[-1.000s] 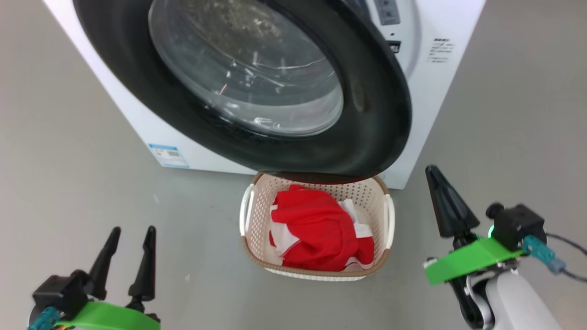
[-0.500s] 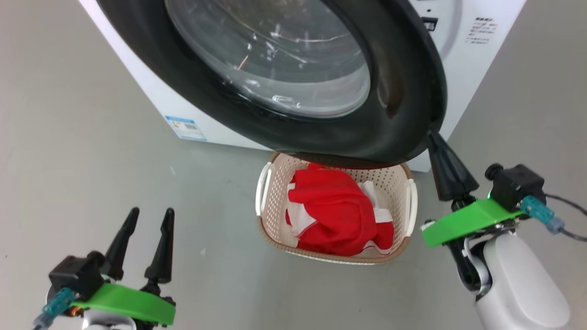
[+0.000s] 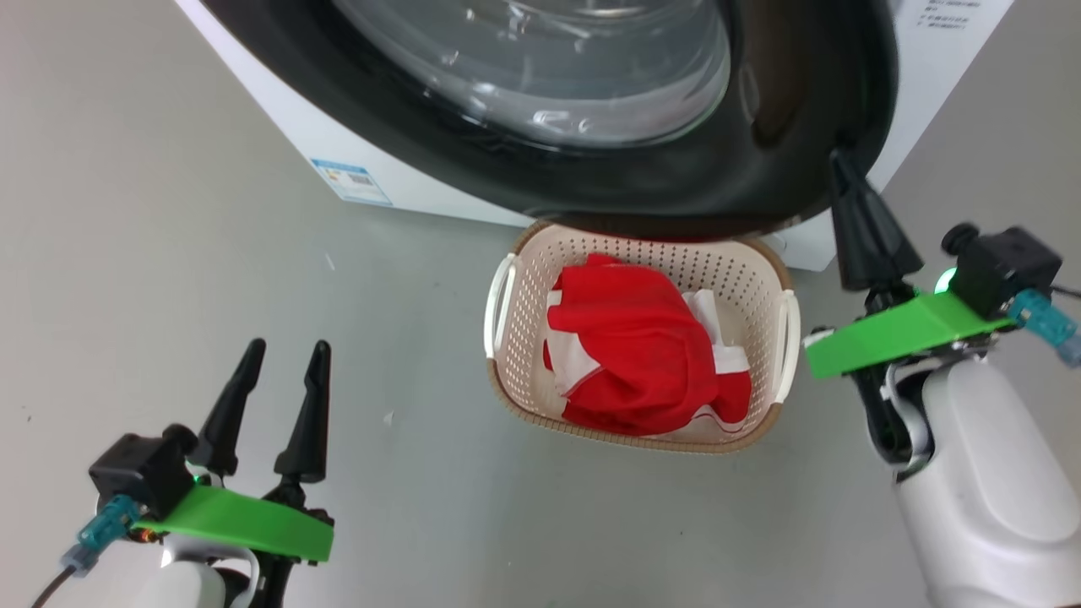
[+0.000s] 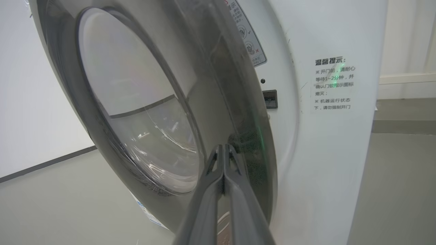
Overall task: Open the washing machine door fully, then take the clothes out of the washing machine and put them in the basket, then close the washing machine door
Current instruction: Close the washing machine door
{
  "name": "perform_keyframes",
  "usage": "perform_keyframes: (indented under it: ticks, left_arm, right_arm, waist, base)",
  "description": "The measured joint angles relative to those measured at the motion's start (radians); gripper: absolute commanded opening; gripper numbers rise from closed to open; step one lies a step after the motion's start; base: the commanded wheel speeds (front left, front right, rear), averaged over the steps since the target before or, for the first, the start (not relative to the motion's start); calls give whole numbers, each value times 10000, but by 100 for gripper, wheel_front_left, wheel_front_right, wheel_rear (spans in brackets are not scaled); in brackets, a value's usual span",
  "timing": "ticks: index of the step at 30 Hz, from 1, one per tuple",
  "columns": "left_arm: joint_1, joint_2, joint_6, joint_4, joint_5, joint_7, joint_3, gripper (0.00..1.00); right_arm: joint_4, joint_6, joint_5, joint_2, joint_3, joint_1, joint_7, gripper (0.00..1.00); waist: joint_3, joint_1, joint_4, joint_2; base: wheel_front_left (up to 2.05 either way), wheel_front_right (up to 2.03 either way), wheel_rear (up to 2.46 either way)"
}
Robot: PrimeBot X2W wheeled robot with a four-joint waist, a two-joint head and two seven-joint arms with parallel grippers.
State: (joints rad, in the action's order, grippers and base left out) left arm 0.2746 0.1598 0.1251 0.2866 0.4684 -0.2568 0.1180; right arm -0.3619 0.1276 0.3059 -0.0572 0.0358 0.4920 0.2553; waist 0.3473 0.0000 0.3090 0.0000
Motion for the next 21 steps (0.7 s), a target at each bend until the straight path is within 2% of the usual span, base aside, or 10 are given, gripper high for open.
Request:
perform_keyframes:
  ticks: [21]
  left_arm:
    - [820,-157,0,-173,276,0,203,100]
  right_arm:
    - [-54,46,-428,-46,-867,1927,4,0]
  waist:
    - [1256,0,385,0]
  base:
    - [0,0,0]
